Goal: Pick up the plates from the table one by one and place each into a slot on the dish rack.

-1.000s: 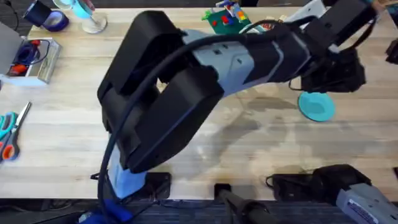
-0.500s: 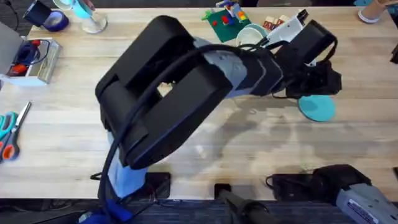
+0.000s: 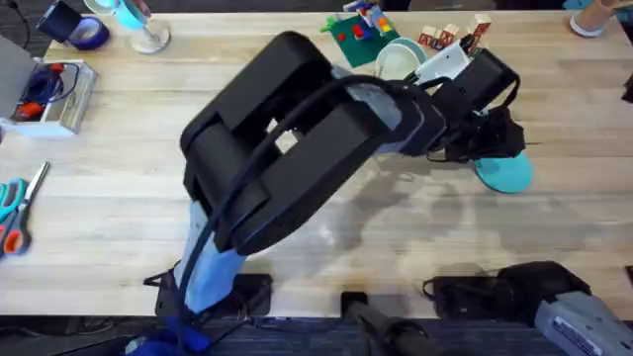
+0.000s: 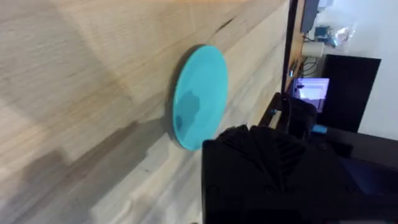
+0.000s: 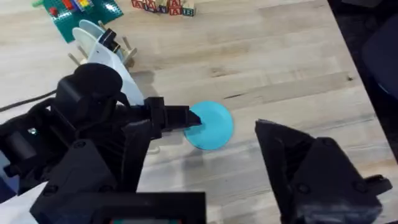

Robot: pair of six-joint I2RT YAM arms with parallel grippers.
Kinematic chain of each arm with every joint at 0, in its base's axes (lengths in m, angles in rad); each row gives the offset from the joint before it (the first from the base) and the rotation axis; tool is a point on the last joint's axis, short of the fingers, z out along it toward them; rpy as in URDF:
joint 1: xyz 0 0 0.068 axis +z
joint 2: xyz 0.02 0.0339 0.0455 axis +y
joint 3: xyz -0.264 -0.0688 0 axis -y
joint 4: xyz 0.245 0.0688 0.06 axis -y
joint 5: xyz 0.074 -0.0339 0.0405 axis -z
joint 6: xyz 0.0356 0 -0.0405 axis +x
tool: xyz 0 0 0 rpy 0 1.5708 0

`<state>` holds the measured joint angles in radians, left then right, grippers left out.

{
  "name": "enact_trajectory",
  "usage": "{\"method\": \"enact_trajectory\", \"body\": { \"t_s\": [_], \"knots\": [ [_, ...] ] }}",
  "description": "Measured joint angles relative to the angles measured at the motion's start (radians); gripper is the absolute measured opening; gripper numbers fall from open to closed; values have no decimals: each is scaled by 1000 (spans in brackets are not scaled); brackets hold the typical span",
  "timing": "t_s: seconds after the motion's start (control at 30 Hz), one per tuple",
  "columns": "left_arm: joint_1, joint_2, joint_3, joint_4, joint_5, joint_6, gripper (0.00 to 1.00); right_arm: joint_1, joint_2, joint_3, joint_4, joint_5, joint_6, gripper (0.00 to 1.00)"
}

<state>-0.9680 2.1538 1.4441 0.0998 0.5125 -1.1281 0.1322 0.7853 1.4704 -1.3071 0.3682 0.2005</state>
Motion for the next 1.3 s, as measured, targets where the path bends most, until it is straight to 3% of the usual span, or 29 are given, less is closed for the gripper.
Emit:
{"method": "enact_trajectory", "body": {
  "t_s": [0.43, 0.8, 1.3],
  "knots": [
    [-3, 39, 1, 84, -29, -1, 41, 0, 0, 0, 0, 5, -2, 996],
    [-6, 39, 10, -19, -69, 42, 40, 0, 0, 0, 0, 6, -22, 996],
    [-12, 68, 25, -29, -96, 80, 41, 0, 0, 0, 1, 6, -23, 995]
  ]
}}
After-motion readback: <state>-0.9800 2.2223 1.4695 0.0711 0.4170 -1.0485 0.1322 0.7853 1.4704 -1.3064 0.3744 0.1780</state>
